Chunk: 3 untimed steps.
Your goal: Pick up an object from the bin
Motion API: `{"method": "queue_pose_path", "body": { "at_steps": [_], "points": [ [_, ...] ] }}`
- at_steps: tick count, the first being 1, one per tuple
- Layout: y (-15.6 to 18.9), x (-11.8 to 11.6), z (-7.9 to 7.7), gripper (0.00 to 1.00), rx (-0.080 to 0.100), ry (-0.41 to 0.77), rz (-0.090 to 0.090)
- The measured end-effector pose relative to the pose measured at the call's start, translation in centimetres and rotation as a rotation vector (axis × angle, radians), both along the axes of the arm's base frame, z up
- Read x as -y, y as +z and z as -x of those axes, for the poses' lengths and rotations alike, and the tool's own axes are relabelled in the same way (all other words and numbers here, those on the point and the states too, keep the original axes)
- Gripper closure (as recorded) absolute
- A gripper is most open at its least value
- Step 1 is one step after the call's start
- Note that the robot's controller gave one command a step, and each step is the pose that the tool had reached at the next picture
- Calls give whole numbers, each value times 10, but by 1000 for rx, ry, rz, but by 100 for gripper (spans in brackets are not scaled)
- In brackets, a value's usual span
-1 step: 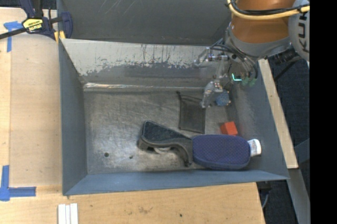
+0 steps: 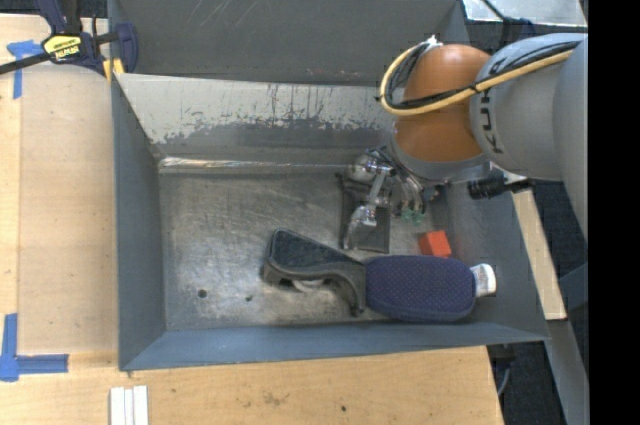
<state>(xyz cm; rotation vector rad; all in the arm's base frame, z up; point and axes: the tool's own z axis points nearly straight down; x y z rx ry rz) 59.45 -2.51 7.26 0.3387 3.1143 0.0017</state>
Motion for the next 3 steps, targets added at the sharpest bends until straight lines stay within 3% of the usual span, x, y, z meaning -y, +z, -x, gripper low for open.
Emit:
{"method": "queue_pose_path", "body": {
  "at_steps": [1, 2, 3],
  "points": [
    [30, 47, -9, 0, -1, 6, 4],
    [45, 11, -23, 0, -2, -99, -1],
    [1, 20, -11, 0, -3, -240, -2]
  ]
}}
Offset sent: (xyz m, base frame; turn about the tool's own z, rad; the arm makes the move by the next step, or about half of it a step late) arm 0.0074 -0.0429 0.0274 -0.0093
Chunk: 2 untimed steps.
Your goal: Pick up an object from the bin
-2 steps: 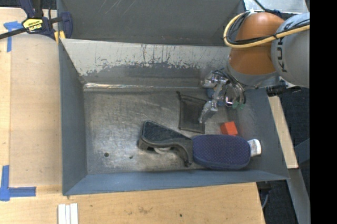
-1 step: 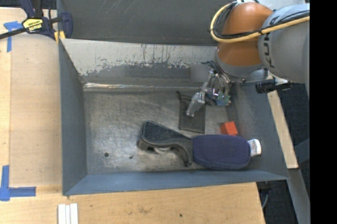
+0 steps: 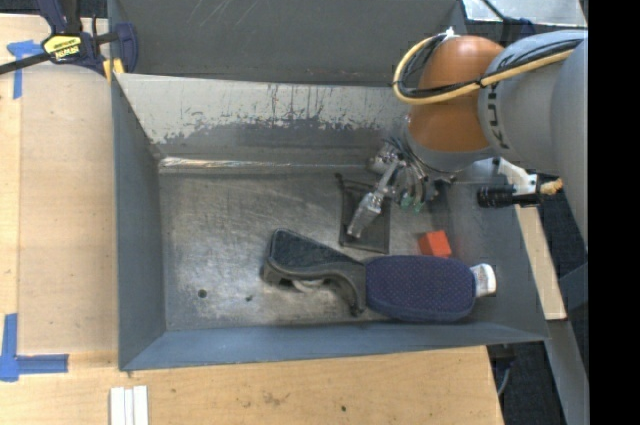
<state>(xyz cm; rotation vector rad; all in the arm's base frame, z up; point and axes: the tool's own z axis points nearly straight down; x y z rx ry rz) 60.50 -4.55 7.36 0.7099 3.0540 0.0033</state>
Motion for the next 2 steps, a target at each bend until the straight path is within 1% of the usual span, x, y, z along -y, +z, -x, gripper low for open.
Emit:
{"method": "queue_pose_path", "body": {
  "at_steps": [1, 2],
  "points": [
    [2, 0, -1, 0, -2, 4, 1],
    [6, 1, -5, 100, 13, 3, 4]
  ]
}}
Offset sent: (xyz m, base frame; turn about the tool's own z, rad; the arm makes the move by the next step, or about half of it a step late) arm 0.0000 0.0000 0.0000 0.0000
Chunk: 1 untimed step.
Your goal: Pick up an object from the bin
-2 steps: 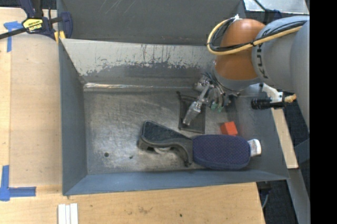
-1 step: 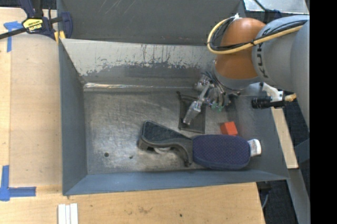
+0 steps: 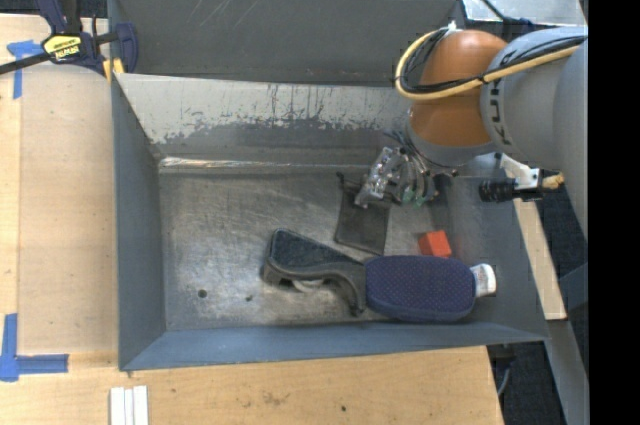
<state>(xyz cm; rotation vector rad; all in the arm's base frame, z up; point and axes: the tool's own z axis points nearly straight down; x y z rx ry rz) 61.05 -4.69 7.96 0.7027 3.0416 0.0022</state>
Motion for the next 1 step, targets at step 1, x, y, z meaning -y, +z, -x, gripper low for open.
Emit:
{"method": "queue_pose_path", "body": {
  "at_steps": [1],
  "points": [
    [64, 1, -3, 100, -9, 3, -2]
  ]
}}
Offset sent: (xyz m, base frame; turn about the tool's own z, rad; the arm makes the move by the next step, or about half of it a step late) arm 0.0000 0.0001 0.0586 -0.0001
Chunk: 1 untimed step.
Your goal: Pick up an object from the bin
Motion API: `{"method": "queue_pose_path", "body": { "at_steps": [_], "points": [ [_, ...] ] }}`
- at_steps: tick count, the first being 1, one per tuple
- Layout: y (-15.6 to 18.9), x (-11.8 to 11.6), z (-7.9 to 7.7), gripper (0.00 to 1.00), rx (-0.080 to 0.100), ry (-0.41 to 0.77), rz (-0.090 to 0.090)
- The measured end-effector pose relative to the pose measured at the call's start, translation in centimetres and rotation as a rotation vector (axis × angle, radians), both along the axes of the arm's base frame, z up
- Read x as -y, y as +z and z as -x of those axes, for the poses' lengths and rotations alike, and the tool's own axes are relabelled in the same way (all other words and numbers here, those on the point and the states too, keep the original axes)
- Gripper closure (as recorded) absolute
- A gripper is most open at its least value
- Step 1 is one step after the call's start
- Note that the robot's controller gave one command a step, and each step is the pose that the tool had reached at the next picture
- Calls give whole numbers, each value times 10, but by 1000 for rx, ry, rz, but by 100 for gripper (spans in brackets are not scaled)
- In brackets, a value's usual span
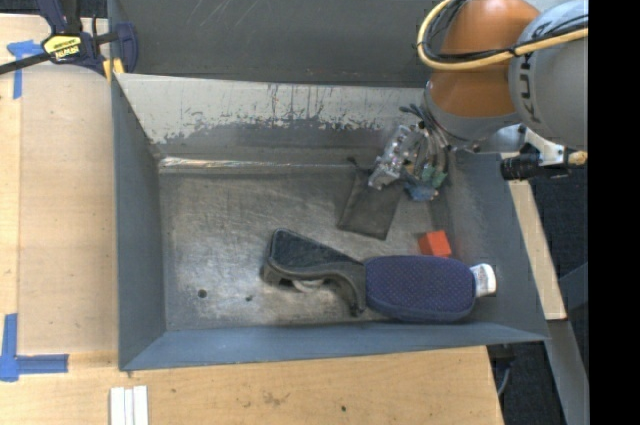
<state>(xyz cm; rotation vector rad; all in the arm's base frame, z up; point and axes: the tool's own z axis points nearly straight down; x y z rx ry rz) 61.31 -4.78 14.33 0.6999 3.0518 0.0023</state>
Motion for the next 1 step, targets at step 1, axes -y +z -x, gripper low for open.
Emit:
{"method": "queue_pose_path", "body": {
  "at_steps": [1],
  "points": [
    [7, 0, -1, 100, -5, 2, 0]
  ]
}}
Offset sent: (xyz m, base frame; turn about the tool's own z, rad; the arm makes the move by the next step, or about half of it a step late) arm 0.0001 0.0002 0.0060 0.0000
